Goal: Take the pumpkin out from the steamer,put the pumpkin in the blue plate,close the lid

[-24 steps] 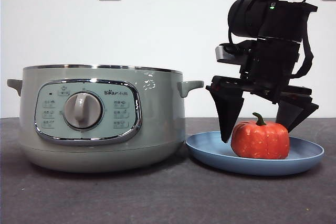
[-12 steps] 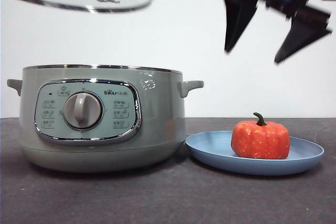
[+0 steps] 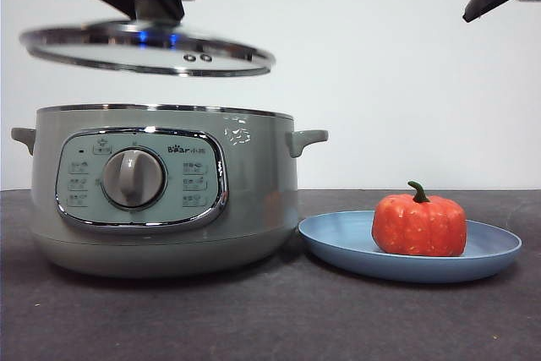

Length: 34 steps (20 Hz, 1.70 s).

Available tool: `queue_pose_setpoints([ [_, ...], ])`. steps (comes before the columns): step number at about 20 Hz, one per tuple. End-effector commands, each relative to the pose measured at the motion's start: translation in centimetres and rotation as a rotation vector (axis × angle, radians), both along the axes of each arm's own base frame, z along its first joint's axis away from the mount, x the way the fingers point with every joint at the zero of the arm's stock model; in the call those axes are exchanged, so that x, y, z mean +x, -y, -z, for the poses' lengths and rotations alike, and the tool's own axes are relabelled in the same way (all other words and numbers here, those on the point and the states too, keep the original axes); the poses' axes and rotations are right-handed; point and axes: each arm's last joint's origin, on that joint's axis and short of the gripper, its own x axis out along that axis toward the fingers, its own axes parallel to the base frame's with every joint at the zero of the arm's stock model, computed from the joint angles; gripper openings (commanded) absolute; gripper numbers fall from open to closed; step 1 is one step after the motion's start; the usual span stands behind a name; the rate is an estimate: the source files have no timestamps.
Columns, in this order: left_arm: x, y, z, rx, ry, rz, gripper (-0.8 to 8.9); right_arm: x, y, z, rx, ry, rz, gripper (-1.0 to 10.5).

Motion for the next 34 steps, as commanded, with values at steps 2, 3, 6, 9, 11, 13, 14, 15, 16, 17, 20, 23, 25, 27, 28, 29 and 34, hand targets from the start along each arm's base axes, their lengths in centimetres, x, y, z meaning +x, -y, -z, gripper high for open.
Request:
queue_pose_setpoints([
  [2,0.2,0.2,0.6,-0.062,0.037,-0.008,-0.09,0.0,0.0,0.1,0.01,-0.009,0.014,5.6],
  [3,0.3,0.3,0.9,-0.075,0.027,0.003,-0.09,0.0,0.0,0.1,0.012,-0.01,0.015,5.6],
  [6,0.5,0.5,1.4,-0.085,0.016,0.017,-0.09,0.0,0.0,0.1,0.012,-0.012,0.016,5.6],
  [9,0.9,0.7,1.8,-0.091,-0.004,0.009,-0.09,0.0,0.0,0.1,0.013,-0.012,0.017,5.6],
  [11,1.3,0.9,2.5,-0.078,-0.03,0.008,-0.09,0.0,0.0,0.1,0.013,-0.012,0.017,5.6],
  [13,1.7,1.1,3.3,-0.07,-0.062,0.012,-0.09,0.0,0.0,0.1,0.013,-0.012,0.017,5.6],
  [14,1.8,1.3,3.5,-0.072,-0.08,0.024,-0.09,0.0,0.0,0.1,0.013,-0.012,0.017,5.6],
  [15,1.7,1.4,3.7,-0.067,-0.092,0.032,-0.09,0.0,0.0,0.1,0.013,-0.012,0.017,5.6],
  [16,1.5,1.6,3.8,-0.059,-0.099,0.035,-0.09,0.0,0.0,0.1,0.013,-0.012,0.017,5.6],
  [17,1.4,1.6,3.9,-0.053,-0.11,0.036,-0.09,0.0,0.0,0.1,0.013,-0.012,0.017,5.6],
  [20,1.1,1.4,4.2,-0.023,-0.155,0.027,-0.09,0.0,0.0,0.1,0.013,-0.012,0.017,5.6],
  [23,1.0,1.2,4.5,0.038,-0.157,-0.029,-0.09,0.0,0.0,0.1,0.013,-0.011,0.018,5.6],
  [25,1.1,1.0,4.5,0.08,-0.133,-0.073,-0.09,0.0,0.0,0.1,0.013,-0.011,0.017,5.6],
  [27,1.2,1.0,4.4,0.079,-0.124,-0.078,-0.01,0.0,0.0,0.1,0.013,-0.012,0.017,5.6],
  [28,1.2,1.0,4.4,0.076,-0.12,-0.077,0.01,0.0,0.0,0.1,0.013,-0.012,0.017,5.6],
  [29,1.2,1.0,4.3,0.074,-0.118,-0.076,0.24,0.0,0.0,0.1,0.013,-0.012,0.017,5.6],
  [34,1.3,1.1,4.3,0.063,-0.109,-0.074,4.42,0.0,0.0,0.1,0.014,-0.012,0.017,5.6],
])
